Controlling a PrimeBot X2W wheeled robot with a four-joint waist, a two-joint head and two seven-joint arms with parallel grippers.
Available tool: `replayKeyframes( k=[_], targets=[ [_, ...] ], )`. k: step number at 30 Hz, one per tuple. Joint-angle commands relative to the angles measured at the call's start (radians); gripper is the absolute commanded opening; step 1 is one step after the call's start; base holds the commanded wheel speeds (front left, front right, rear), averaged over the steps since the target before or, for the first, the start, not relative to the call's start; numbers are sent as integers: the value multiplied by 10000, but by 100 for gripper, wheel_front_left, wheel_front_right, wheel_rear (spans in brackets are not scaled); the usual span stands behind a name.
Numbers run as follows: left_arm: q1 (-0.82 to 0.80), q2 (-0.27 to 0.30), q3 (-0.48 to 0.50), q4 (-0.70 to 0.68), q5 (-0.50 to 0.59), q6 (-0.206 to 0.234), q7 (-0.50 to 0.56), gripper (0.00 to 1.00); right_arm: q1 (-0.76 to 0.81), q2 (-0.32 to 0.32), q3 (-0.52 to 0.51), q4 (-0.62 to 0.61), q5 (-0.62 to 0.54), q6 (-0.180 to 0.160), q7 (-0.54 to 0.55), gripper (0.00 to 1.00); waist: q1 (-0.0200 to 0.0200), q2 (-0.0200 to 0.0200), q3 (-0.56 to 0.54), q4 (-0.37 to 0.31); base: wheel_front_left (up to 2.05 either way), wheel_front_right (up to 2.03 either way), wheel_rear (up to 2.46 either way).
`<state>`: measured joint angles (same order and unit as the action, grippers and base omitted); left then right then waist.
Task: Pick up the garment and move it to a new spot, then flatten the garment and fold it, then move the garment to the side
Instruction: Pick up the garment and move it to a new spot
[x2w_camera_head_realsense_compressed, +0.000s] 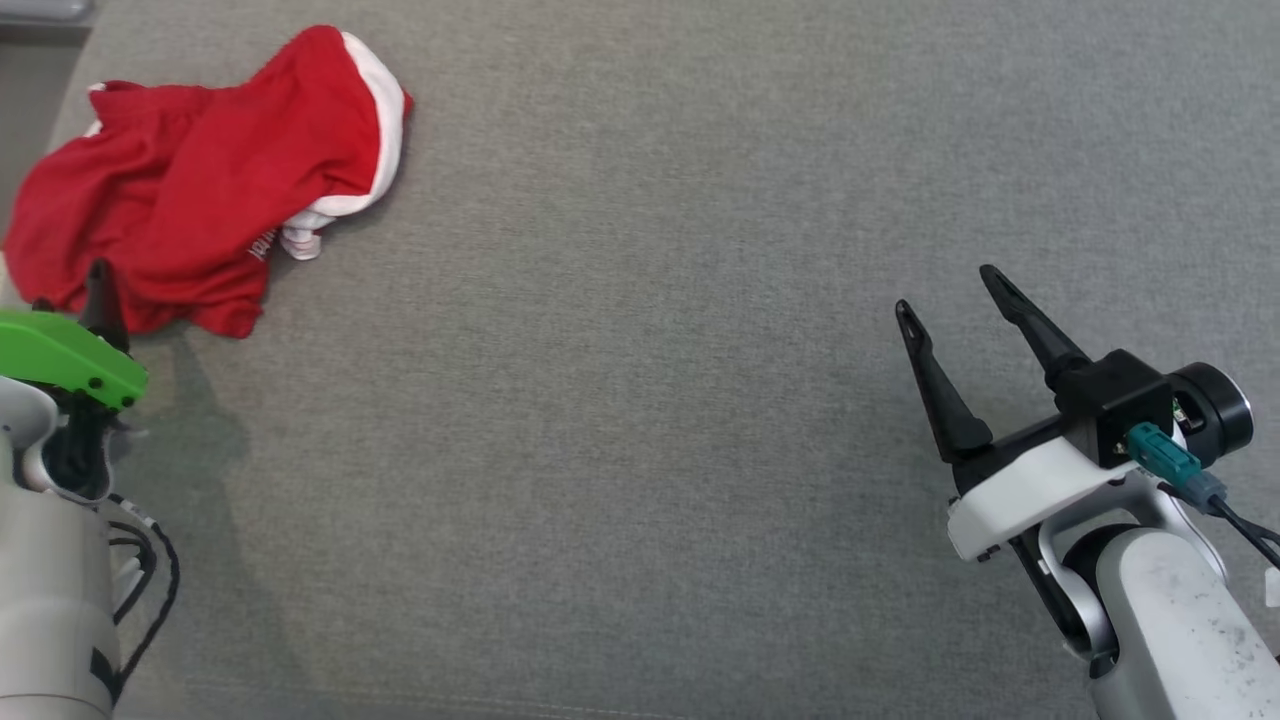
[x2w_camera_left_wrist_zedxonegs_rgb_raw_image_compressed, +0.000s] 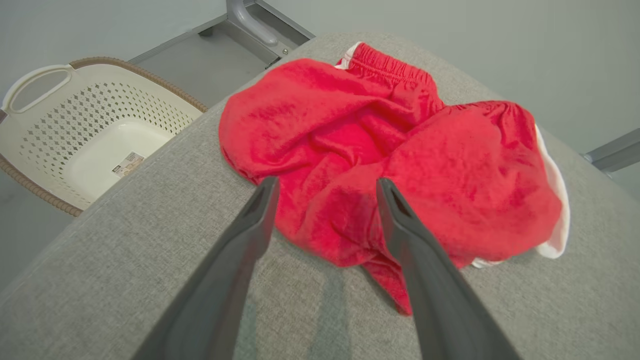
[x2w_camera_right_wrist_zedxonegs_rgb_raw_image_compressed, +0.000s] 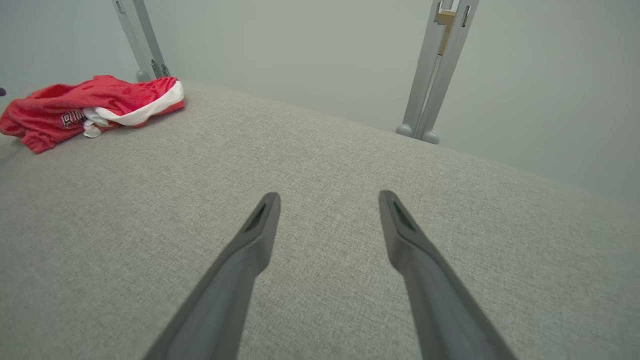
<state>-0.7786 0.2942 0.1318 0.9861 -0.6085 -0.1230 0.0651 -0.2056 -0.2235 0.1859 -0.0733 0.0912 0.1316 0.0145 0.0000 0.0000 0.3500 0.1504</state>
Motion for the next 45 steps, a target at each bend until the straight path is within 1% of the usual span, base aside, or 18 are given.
replayKeyframes(
  k=[1, 4, 7, 8, 9, 10, 12, 14, 16, 21, 24, 27, 34, 39, 45],
  targets=[
    [-260, 123, 51, 134, 13, 48, 62, 100, -50, -3, -34, -101, -52, -18, 12, 100, 0, 0, 1004, -1007, 0, 0, 0],
    [-341, 289, 106, 522, -70, 187, 270, 100, 64, 33, -142, -151, -38, -18, -62, 100, 0, 0, 1059, -1182, 0, 0, 0],
    [-276, 235, 51, 974, -200, 181, 913, 100, 115, 109, -179, -52, -9, -18, -142, 100, 0, 0, 912, -1281, 0, 0, 0],
    [-258, 208, 6, 1074, -220, 164, 1057, 85, 123, 140, -180, -14, 4, -18, -173, 100, 0, 0, 851, -1295, 0, 0, 0],
    [-259, 188, -22, 1098, -233, 139, 1081, 31, 148, 170, -175, 49, 17, -18, -213, 100, 0, 0, 763, -1302, 0, 0, 0],
    [-244, 204, -51, 1098, -221, 116, 1093, 0, 155, 206, -150, 112, 26, -18, -243, 100, 0, 0, 684, -1302, 0, 0, 0],
    [-246, 364, -90, 991, -157, 82, 893, 0, 167, 307, -52, 240, 107, -19, -330, 100, 0, 0, 473, -1294, 0, 0, 0],
    [-290, 687, -147, 732, -1, 72, 463, 0, 186, 386, 12, 446, 154, -19, -438, 100, 0, 0, 180, -1278, 0, 0, 0],
    [-379, 889, -236, 478, 136, 44, 93, 0, 213, 496, 78, 694, 234, -19, -578, 100, 0, 0, -198, -1266, 0, 0, 0],
    [-566, 1373, -673, -612, 553, -34, -901, 0, 327, 831, 166, 1389, 445, -19, -1007, 100, 0, 0, -1290, -1327, 0, 0, 0],
    [-531, 1505, -1064, -1448, 646, -71, -944, 0, 411, 1026, 188, 1753, 552, -19, -1235, 100, 0, 0, -1877, -1428, 0, 0, 0],
    [-564, 1517, -1455, -2389, 552, -78, -641, 0, 498, 1139, 142, 2031, 592, -19, -1391, 100, 0, 0, -2324, -1545, 0, 0, 0],
    [-690, 1043, -2316, -4665, 129, -77, 13, 0, 659, 1292, -45, 2361, 576, -19, -1605, 100, 0, 0, -2860, -1997, 0, 0, 0],
    [-809, 367, -2890, -6022, -120, -79, 249, 0, 594, 1345, -58, 2388, 498, -19, -1622, 100, 0, 0, -2894, -2577, 0, 0, 0],
    [-712, -463, -3681, -6987, -303, -79, 403, 0, 495, 1405, -68, 2332, 464, -19, -1591, 100, 0, 0, -2675, -3455, 0, 0, 0]
  ],
)
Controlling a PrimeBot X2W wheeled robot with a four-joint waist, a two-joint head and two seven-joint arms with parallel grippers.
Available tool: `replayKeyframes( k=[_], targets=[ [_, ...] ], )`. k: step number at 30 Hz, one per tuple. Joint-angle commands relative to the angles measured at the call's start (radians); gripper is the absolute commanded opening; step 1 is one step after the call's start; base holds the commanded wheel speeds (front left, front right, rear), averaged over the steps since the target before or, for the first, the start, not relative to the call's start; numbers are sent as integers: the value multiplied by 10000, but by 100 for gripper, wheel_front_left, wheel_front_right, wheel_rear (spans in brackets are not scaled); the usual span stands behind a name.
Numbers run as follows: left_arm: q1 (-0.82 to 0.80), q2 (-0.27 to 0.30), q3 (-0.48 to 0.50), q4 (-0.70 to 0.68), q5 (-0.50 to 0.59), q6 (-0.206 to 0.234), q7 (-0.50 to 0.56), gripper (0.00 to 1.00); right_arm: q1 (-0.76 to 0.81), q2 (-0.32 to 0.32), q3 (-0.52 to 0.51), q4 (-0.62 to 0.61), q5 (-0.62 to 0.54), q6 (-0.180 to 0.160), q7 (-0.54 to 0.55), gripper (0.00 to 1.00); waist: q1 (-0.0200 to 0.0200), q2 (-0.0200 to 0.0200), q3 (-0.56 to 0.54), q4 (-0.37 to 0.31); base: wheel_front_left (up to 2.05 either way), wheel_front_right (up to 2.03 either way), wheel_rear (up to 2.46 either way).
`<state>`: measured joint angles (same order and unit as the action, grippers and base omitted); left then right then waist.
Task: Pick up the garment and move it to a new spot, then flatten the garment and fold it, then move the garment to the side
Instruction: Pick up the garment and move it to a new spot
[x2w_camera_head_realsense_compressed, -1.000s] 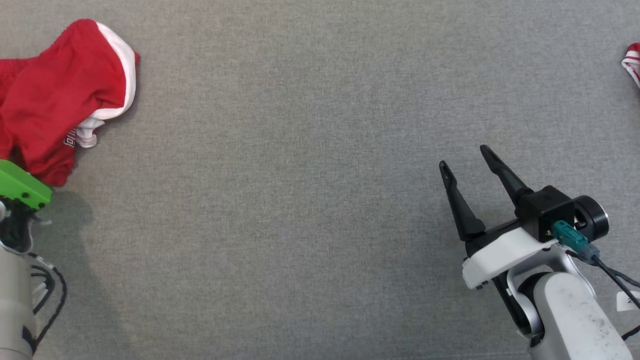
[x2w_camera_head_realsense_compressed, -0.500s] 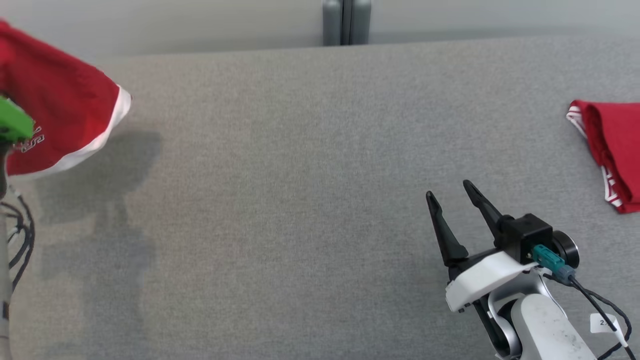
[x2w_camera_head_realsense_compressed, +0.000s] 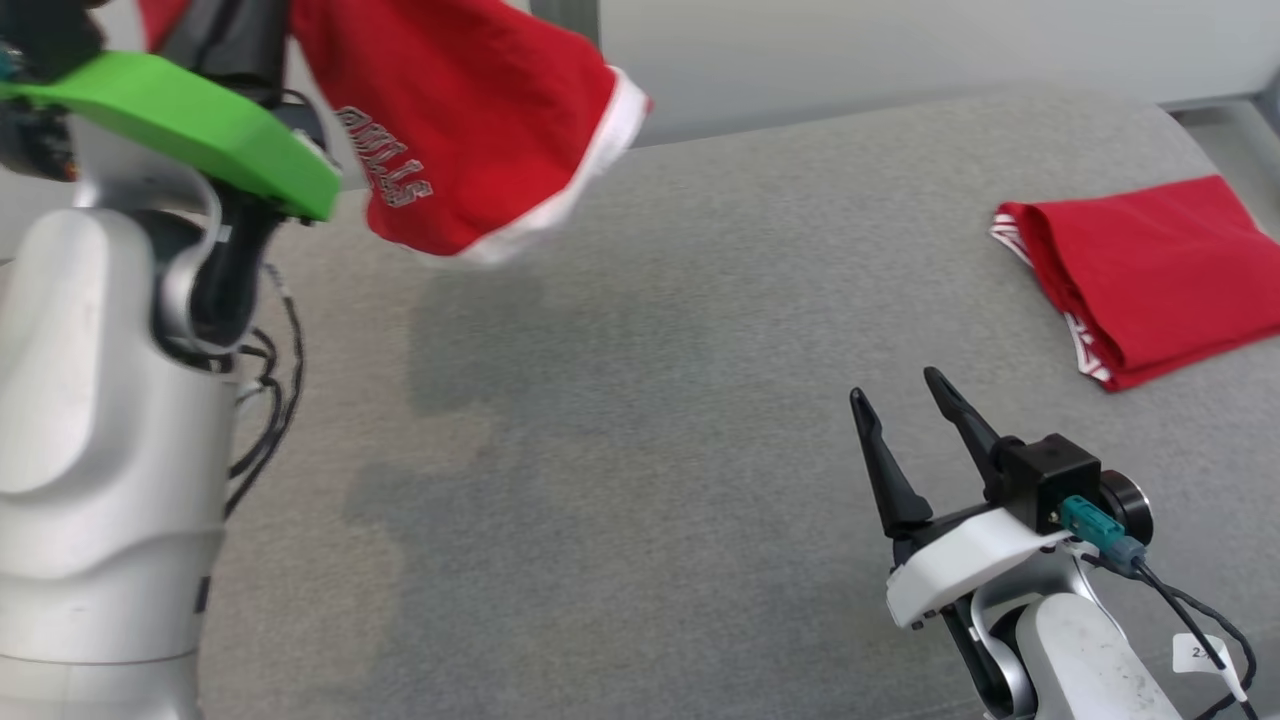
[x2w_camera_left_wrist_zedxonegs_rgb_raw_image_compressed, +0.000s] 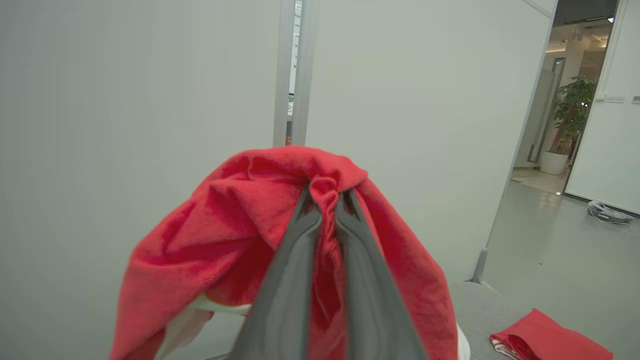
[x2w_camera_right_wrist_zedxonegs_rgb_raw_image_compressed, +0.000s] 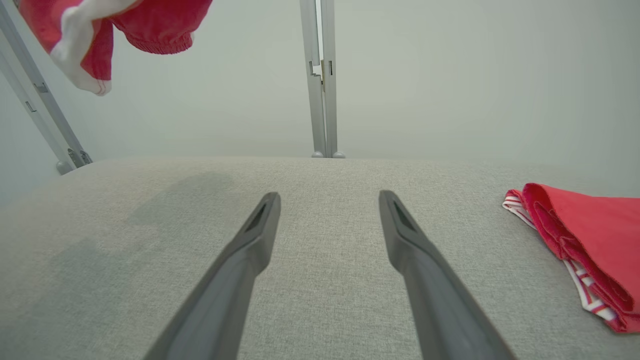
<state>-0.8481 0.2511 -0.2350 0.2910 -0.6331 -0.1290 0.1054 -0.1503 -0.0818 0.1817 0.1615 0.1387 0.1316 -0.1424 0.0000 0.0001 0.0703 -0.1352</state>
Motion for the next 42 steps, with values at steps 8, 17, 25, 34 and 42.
replayKeyframes(
  k=[8, 17, 25, 34, 42],
  targets=[
    [386, -768, -1333, 140, 560, -7, -129, 0, -142, 58, -148, -68, 1, -19, -148, 100, 0, -1, 744, -1481, 0, 0, 0],
    [1293, -1050, -3378, 1855, 1645, -15, -714, 0, -264, 177, -192, -22, -93, -19, -306, 100, 0, -1, 1194, -1716, 0, 0, 0],
    [2081, -1322, -4278, 2930, 1055, -18, -1674, 100, -290, 173, -316, 93, -143, -19, -293, 100, 0, -1, 1048, -1251, 0, 0, 0],
    [3197, -612, -3808, 2074, 251, 34, -3445, 100, 87, 40, -461, 23, -185, -19, -109, 100, 0, -1, 466, -433, 0, 0, 0],
    [4874, -102, -1969, 497, -52, 604, -3703, 100, 427, -34, -718, -85, -151, -19, 34, 100, 0, -1, -24, 316, 0, 0, 0]
  ],
)
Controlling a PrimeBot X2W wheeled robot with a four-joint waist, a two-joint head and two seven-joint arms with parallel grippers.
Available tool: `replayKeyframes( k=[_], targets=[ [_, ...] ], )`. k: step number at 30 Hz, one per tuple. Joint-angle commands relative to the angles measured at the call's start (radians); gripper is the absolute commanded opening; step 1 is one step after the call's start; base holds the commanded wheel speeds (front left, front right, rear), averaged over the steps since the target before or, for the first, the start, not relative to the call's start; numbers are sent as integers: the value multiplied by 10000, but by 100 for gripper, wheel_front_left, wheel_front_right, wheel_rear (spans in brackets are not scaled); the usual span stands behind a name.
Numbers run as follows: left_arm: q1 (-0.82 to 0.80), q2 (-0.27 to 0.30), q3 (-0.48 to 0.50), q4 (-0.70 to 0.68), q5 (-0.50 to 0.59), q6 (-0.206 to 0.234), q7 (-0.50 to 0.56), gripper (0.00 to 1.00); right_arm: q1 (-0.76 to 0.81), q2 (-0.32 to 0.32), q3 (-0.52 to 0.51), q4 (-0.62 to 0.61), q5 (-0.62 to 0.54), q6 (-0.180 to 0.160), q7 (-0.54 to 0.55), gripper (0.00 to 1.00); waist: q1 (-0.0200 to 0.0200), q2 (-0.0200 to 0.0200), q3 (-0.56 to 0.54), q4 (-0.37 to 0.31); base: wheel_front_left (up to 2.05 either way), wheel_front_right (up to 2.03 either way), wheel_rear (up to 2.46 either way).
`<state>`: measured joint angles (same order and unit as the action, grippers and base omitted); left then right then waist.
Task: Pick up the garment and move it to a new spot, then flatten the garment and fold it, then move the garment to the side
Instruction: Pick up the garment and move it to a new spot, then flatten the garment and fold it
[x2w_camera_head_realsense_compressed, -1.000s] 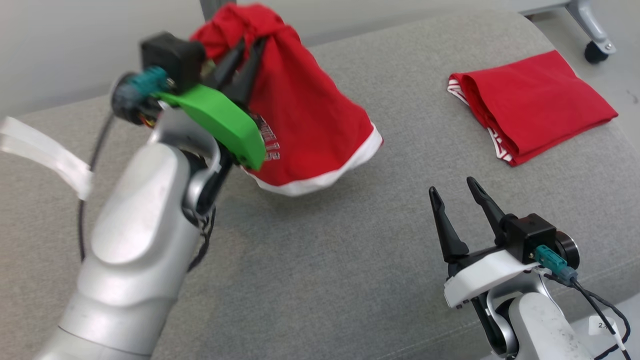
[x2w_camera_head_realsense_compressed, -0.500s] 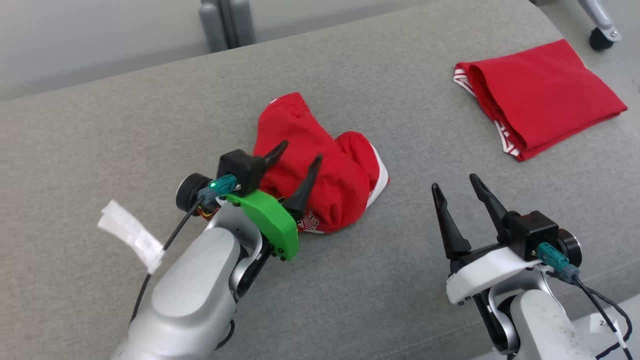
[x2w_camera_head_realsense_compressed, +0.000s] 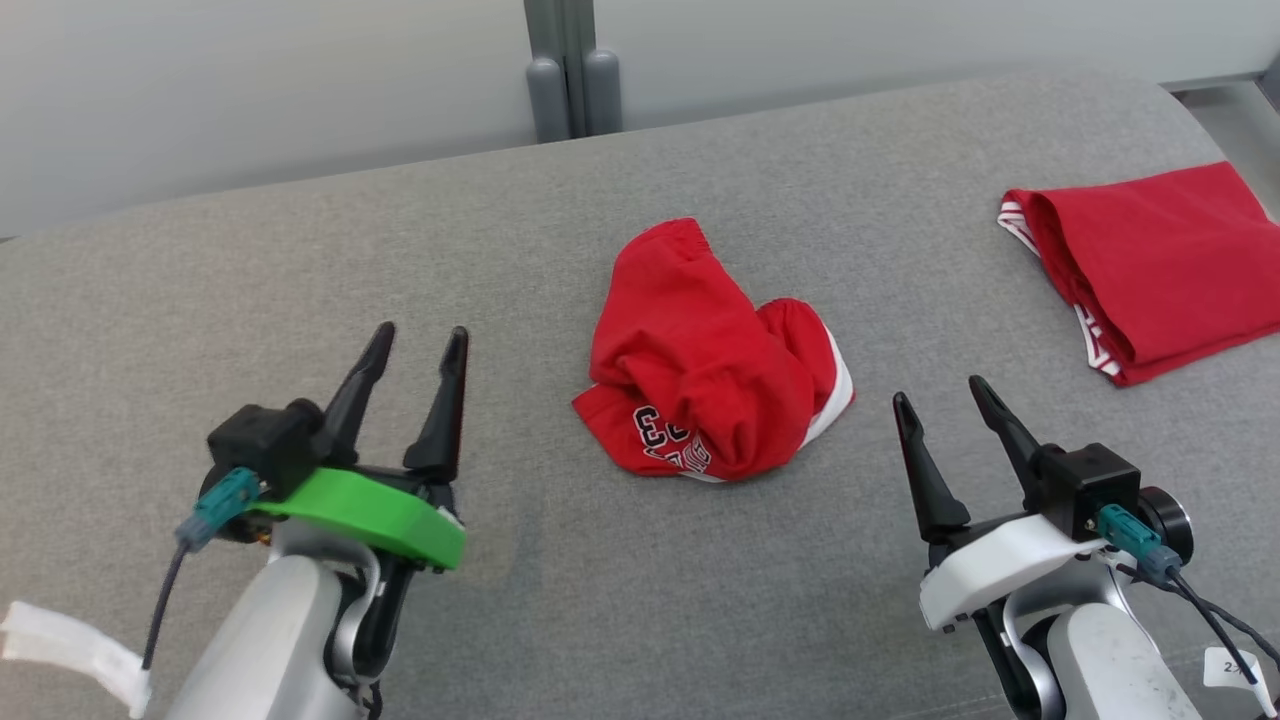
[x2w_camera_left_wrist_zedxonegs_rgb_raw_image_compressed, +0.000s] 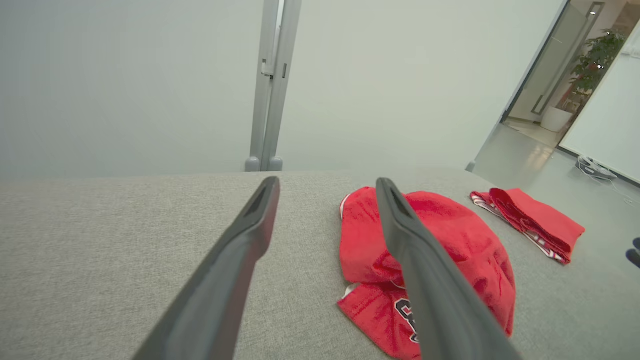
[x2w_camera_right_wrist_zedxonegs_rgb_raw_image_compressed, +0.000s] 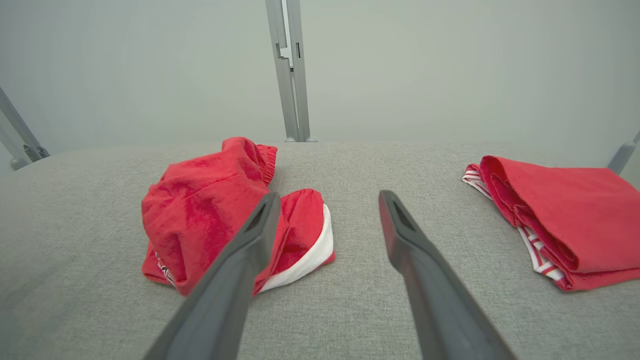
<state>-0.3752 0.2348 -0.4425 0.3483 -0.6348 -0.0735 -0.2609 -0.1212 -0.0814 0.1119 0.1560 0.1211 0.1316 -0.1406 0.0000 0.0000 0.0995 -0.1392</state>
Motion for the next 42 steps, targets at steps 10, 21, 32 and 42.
replayKeyframes(
  k=[10, 21, 32, 42],
  targets=[
    [2366, 45, 2320, -1076, 1255, 318, -38, 100, 344, -106, -313, -30, 32, -19, 182, 100, 0, 0, -664, 800, 0, 0, 0],
    [3303, -530, 3469, -1230, 1985, -61, -40, 100, 377, 29, -382, 48, 55, -19, 132, 100, 0, 0, -684, 935, 0, 0, 0],
    [3099, -806, 3669, -1130, 2416, -349, -42, 100, 284, 51, -368, 121, 75, -19, 122, 100, 0, 0, -606, 935, 0, 0, 0],
    [2776, -971, 3743, -1253, 2584, -487, -42, 100, -429, -222, -555, 177, -63, -19, 636, 100, 0, 0, -184, 1054, 0, 0, 0]
  ],
)
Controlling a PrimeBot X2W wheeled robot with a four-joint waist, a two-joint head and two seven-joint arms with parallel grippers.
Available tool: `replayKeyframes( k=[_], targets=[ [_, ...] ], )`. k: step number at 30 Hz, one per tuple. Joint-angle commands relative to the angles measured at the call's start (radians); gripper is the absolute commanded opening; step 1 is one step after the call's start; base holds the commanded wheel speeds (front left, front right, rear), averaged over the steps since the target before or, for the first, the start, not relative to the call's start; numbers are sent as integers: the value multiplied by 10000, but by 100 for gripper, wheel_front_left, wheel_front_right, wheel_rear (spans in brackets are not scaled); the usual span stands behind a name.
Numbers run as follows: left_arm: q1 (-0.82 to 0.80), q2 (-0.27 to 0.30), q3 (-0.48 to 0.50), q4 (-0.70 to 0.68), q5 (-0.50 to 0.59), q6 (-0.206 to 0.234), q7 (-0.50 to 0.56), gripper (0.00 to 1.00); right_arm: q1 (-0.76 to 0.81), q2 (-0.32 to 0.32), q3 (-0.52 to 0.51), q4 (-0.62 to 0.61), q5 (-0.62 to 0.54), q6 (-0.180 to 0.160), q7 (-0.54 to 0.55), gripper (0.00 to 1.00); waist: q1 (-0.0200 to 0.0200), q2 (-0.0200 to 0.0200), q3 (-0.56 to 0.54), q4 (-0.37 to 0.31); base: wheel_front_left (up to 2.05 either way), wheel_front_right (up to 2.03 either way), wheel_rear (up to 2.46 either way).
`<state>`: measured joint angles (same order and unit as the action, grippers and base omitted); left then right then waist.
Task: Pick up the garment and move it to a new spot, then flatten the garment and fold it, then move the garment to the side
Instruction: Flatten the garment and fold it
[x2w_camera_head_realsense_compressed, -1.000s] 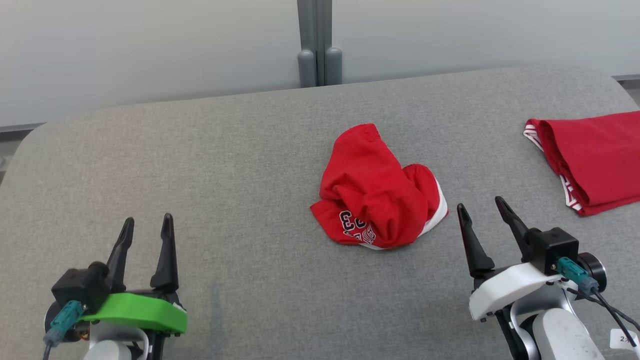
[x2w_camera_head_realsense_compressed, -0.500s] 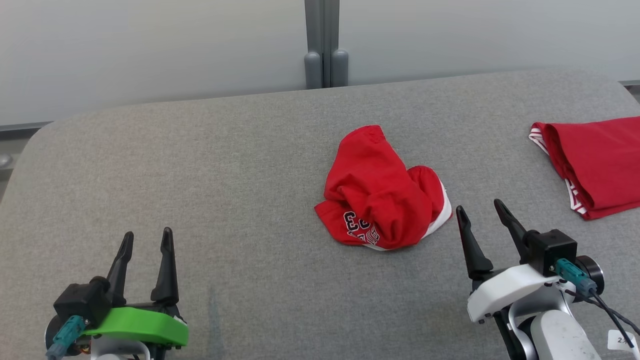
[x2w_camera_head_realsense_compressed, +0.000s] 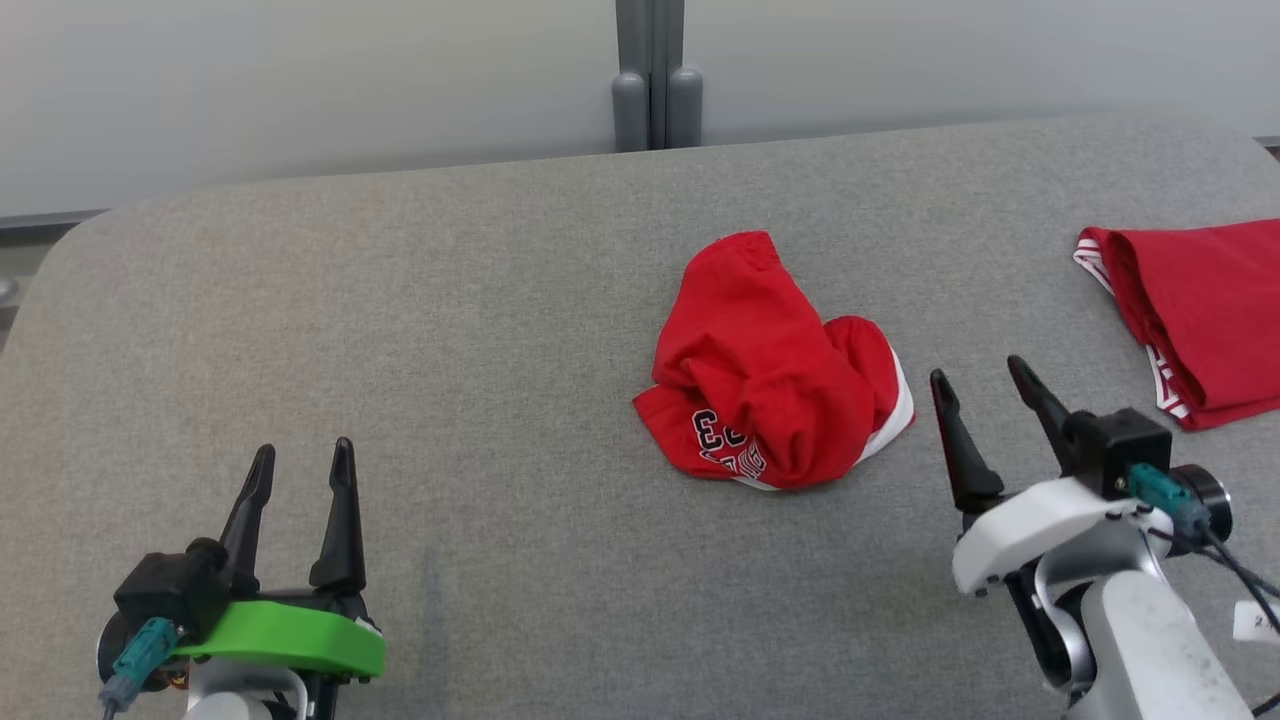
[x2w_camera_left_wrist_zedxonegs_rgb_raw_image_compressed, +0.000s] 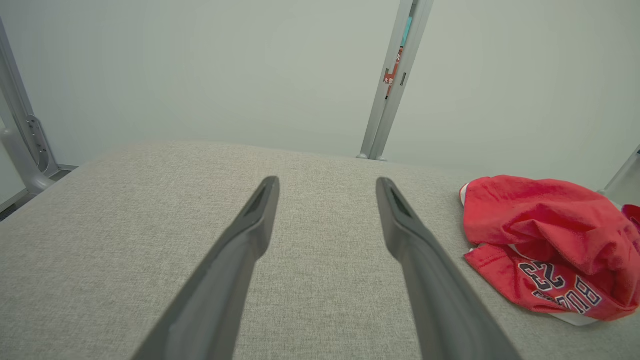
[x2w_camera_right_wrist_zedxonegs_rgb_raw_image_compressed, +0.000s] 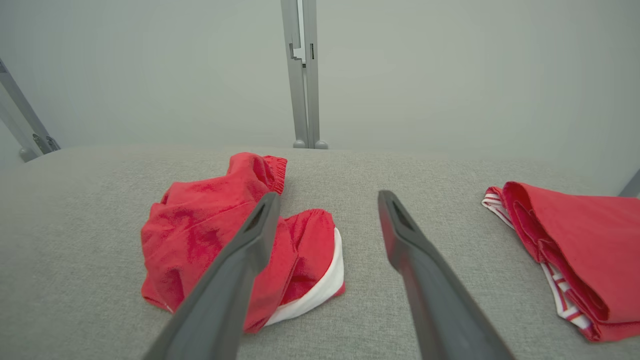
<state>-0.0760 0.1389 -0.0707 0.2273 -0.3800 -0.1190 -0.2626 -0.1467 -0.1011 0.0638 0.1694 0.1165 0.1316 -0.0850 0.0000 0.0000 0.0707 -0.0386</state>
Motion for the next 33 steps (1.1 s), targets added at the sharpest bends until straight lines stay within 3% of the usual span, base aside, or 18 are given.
replayKeyframes(
  k=[1, 12, 17, 22, 23, 24, 25, 33],
  targets=[
    [-247, -21, 26, -73, 54, -39, -25, 100, -340, -28, -180, 118, 44, -19, 275, 100, 0, 0, 168, 68, 0, 0, 0],
    [-889, -57, -171, -489, 319, -120, -24, 100, -3500, -180, -918, 2865, 975, -14, 3631, 100, 0, 0, 1494, 659, 0, 0, 0],
    [-1180, -85, -318, -534, 336, -112, -25, 100, -4619, -206, -1144, 4218, 1108, -14, 4272, 100, 0, 0, 1989, 1029, 0, 0, 0],
    [-1285, -75, -456, -560, 286, -116, -25, 100, -5177, -197, -669, 5428, 1520, -14, 4815, 100, 0, 0, 2121, 1246, 0, 0, 0],
    [-1289, -66, -472, -552, 266, -117, -24, 100, -5202, -186, -536, 5559, 1632, -13, 4889, 93, 0, 0, 2105, 1266, 0, 0, 0],
    [-1276, -53, -486, -525, 249, -118, -24, 100, -5204, -206, -357, 5638, 1738, -11, 4816, 22, 0, 0, 2061, 1283, 0, 0, 0],
    [-1256, -51, -485, -506, 242, -118, -25, 100, -5212, -254, -264, 5655, 1788, -11, 4677, 0, 0, 0, 2020, 1286, 0, 0, 0],
    [-901, -20, -432, -372, 213, -118, -25, 100, -5558, -225, 367, 4809, 2492, -13, 2823, 0, 0, 0, 1322, 1097, 0, 0, 0]
  ],
)
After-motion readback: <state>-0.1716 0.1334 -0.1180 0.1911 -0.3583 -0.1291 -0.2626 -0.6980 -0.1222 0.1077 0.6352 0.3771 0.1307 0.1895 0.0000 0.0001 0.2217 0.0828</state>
